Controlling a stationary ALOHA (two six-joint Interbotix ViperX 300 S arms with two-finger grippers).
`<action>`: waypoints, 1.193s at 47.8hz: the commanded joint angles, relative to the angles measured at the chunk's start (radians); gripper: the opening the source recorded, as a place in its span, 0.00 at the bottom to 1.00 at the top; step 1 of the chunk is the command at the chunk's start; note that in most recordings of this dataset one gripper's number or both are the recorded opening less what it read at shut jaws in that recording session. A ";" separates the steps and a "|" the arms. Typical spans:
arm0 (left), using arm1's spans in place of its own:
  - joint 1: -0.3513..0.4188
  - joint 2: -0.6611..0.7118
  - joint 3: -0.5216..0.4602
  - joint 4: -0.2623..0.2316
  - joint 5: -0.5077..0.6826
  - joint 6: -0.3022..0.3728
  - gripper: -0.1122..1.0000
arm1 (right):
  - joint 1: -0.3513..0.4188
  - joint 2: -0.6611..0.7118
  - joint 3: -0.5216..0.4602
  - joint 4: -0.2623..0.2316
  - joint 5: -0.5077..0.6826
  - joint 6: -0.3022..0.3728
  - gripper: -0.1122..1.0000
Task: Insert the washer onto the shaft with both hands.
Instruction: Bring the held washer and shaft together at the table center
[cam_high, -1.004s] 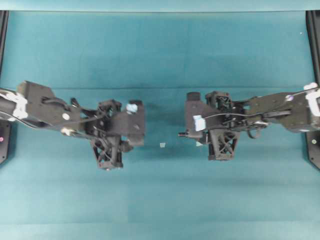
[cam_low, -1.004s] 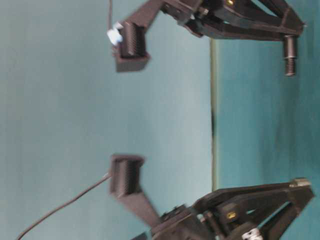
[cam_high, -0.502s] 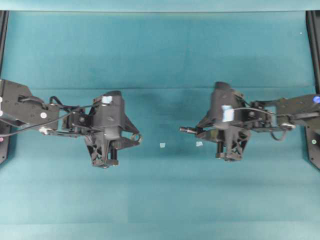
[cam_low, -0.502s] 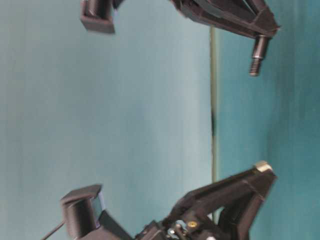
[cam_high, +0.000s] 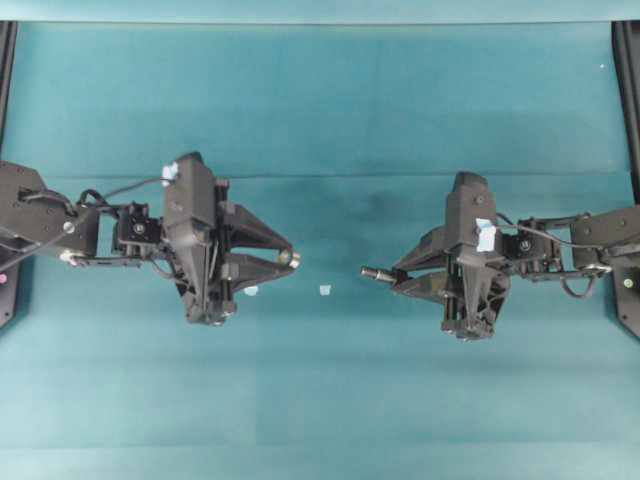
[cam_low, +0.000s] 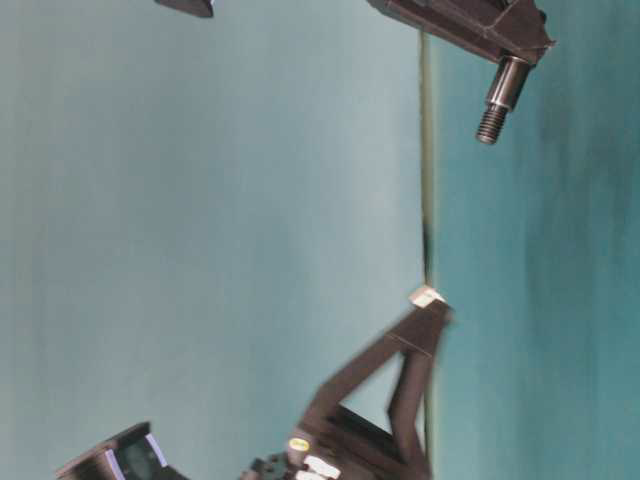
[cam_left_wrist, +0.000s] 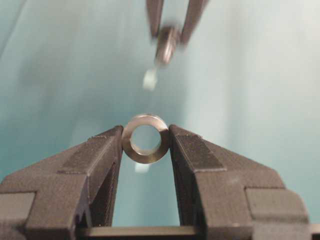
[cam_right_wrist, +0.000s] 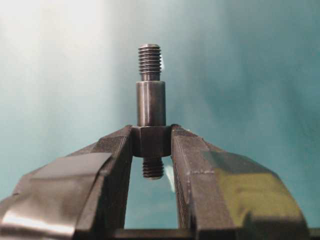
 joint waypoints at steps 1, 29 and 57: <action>-0.003 0.002 -0.009 0.002 -0.023 -0.006 0.42 | 0.009 -0.003 0.000 0.002 -0.044 0.021 0.09; -0.005 0.077 -0.055 0.002 -0.074 -0.032 0.42 | 0.026 0.129 0.017 0.002 -0.275 0.078 0.09; -0.037 0.166 -0.138 0.002 -0.083 -0.043 0.42 | 0.026 0.138 0.005 0.002 -0.299 0.077 0.09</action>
